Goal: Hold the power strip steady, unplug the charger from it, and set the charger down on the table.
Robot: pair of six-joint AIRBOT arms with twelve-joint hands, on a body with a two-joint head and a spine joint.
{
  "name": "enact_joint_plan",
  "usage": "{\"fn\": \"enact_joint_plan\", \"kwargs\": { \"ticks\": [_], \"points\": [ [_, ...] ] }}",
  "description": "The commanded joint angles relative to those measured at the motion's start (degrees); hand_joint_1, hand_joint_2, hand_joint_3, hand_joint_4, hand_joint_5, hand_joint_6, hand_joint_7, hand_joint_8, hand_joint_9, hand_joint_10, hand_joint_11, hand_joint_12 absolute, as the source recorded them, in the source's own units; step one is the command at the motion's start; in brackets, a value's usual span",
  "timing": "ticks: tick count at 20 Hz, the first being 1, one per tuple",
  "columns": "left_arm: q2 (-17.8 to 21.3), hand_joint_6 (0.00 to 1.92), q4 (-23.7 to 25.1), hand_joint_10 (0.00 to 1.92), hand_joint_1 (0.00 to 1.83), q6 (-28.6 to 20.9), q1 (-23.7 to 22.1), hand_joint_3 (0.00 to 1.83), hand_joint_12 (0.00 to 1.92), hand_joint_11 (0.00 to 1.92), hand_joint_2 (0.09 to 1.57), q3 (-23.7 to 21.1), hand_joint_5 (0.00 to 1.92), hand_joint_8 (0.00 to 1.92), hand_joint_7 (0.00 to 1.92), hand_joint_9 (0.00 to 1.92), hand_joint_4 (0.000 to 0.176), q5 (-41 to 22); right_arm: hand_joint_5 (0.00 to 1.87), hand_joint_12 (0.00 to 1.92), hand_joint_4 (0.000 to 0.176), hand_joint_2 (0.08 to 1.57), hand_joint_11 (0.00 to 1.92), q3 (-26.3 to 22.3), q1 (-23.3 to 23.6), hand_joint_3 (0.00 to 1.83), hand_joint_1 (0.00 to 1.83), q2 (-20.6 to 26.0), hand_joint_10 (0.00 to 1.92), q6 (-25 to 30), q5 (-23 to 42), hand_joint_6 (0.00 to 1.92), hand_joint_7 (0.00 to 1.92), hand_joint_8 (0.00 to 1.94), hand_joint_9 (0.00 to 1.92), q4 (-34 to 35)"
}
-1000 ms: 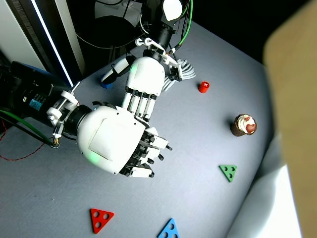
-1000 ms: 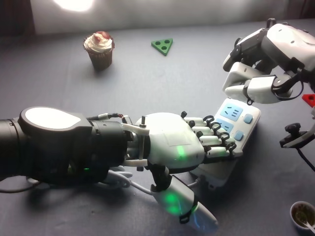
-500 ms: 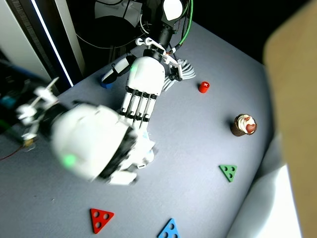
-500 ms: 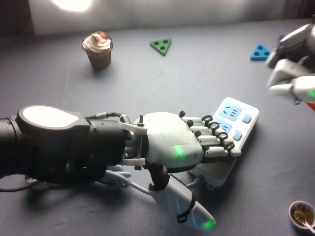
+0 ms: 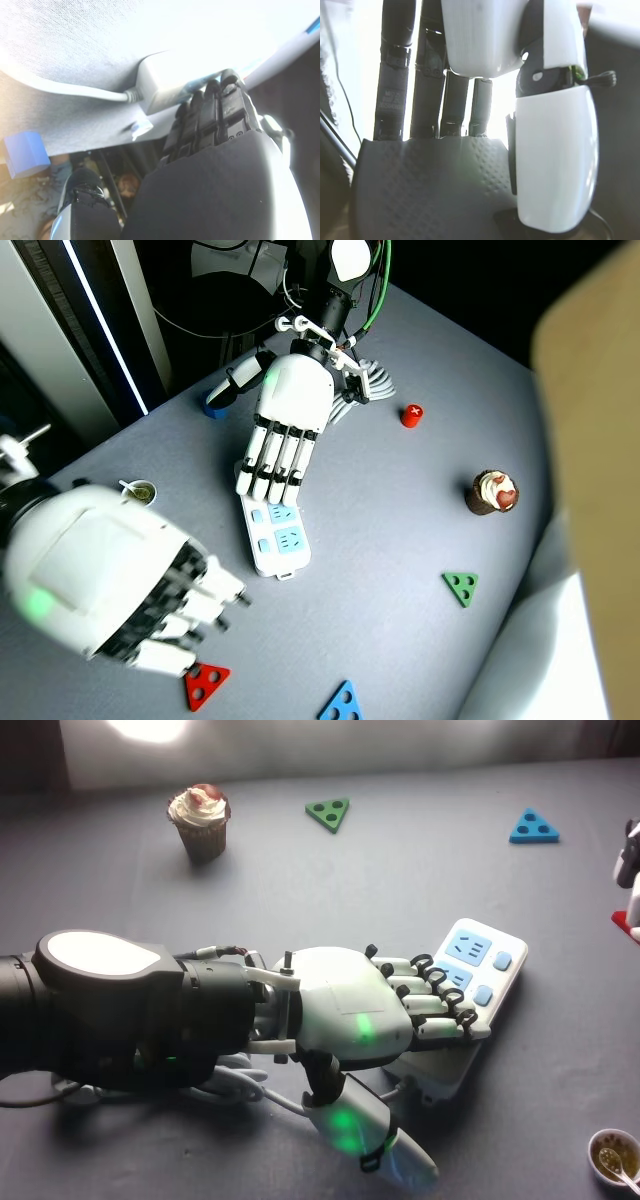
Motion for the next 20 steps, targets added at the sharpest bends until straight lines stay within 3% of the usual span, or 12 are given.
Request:
{"fn": "enact_joint_plan", "kwargs": {
  "ticks": [1, 8, 9, 10, 13, 14, 15, 16, 17, 20],
  "points": [
    [-0.42, 0.0, -0.13, 0.0, 0.0, -0.47, -0.02, 0.0, 0.07, 0.04, 0.95, -0.42, 0.03, 0.0, 0.05, 0.05, 0.0, -1.33, 1.03, 1.13, 0.0, 1.05, 0.85, 0.44, 0.13, 0.0, 1.27, 0.92, 0.04, -1.02, 6.62, 0.78, 1.24, 0.67, 1.37, -3.23],
    [-0.71, 0.0, -0.11, 0.0, 0.0, -0.49, -0.2, 0.0, 0.07, 0.05, 0.96, -0.61, 0.04, 0.0, 0.07, 0.06, 0.0, -1.2, 1.03, 1.15, 0.0, 1.05, 0.82, 2.14, -4.78, 0.0, 1.27, 1.29, 0.03, -7.43, 5.77, 0.79, 1.24, 0.66, 1.38, -19.41],
    [-0.71, 0.0, -0.05, 0.0, 0.0, -0.49, -0.2, 0.0, 0.07, 0.04, 0.96, -0.64, 0.04, 0.0, 0.06, 0.05, 0.0, -1.2, 1.05, 1.13, 0.0, 1.03, 0.84, 2.38, -5.24, 0.0, 1.38, 1.25, 0.78, -8.43, 4.77, 0.66, 1.25, 0.5, 1.21, -20.17],
    [-0.72, 0.0, 0.0, 0.0, 0.0, -0.49, -0.2, 0.0, 0.07, 0.04, 0.96, -0.64, 0.03, 0.0, 0.06, 0.06, 0.0, -1.21, 0.98, 1.12, 0.0, 1.05, 0.83, 2.66, -5.54, 0.0, 1.39, 1.1, 0.96, -10.14, 3.45, 0.77, 1.2, 0.57, 1.15, -20.22],
    [-0.77, 0.01, 0.1, 0.01, 0.0, -0.49, -0.2, 0.0, 0.07, 0.06, 0.96, -0.64, 0.05, 0.01, 0.07, 0.07, 0.0, -1.2, 0.87, 1.1, 0.0, 1.08, 0.81, 3.45, -6.2, 0.0, 1.39, 0.8, 1.05, -12.19, 1.31, 0.96, 1.1, 0.72, 1.11, -20.15],
    [-0.82, 0.01, 0.11, 0.0, 0.0, -0.49, -0.2, 0.0, 0.07, 0.06, 0.96, -0.64, 0.04, 0.0, 0.06, 0.06, 0.0, -1.15, 0.83, 1.08, 0.0, 1.12, 0.8, 3.49, -6.42, 0.0, 1.26, 0.8, 0.54, -12.11, 1.24, 1.12, 1.09, 0.84, 1.08, -19.7],
    [-0.85, 0.01, 0.12, 0.01, 0.0, -0.49, -0.2, 0.0, 0.08, 0.07, 0.96, -0.64, 0.05, 0.01, 0.07, 0.07, 0.0, -1.15, 0.87, 1.05, 0.0, 1.16, 0.8, 3.48, -6.49, 0.0, 1.16, 0.79, 0.27, -12.02, 1.05, 1.13, 0.99, 0.34, 1.13, -19.67],
    [-0.85, 0.01, 0.14, 0.01, 0.0, -0.49, -0.21, 0.0, 0.08, 0.07, 0.95, -0.64, 0.05, 0.01, 0.07, 0.07, 0.0, -1.15, 0.73, 0.99, 0.0, 1.09, 0.8, 3.38, -6.57, 0.0, 1.15, 0.77, 0.13, -11.9, 0.99, 0.42, 0.96, 0.13, 1.13, -19.67],
    [-0.85, 0.01, 0.23, 0.0, 0.0, -0.49, -0.27, 0.0, 0.08, 0.07, 0.95, -0.64, 0.05, 0.01, 0.07, 0.07, 0.0, -1.15, 0.73, 0.96, 0.0, 1.05, 0.8, 3.24, -6.72, 0.0, 1.12, 0.74, 0.06, -11.89, 0.91, 0.13, 0.95, 0.05, 1.12, -19.67],
    [-0.8, 0.0, 0.3, 0.0, 0.0, -0.48, -0.31, 0.0, 0.07, 0.05, 0.95, -0.72, 0.04, 0.0, 0.07, 0.06, 0.0, -1.16, 0.62, 0.95, 0.0, 1.05, 0.6, 2.83, -7.29, 0.0, 0.98, 0.57, 0.0, -11.6, 0.68, 0.0, 0.79, 0.0, 0.95, -19.4]
  ]
}}
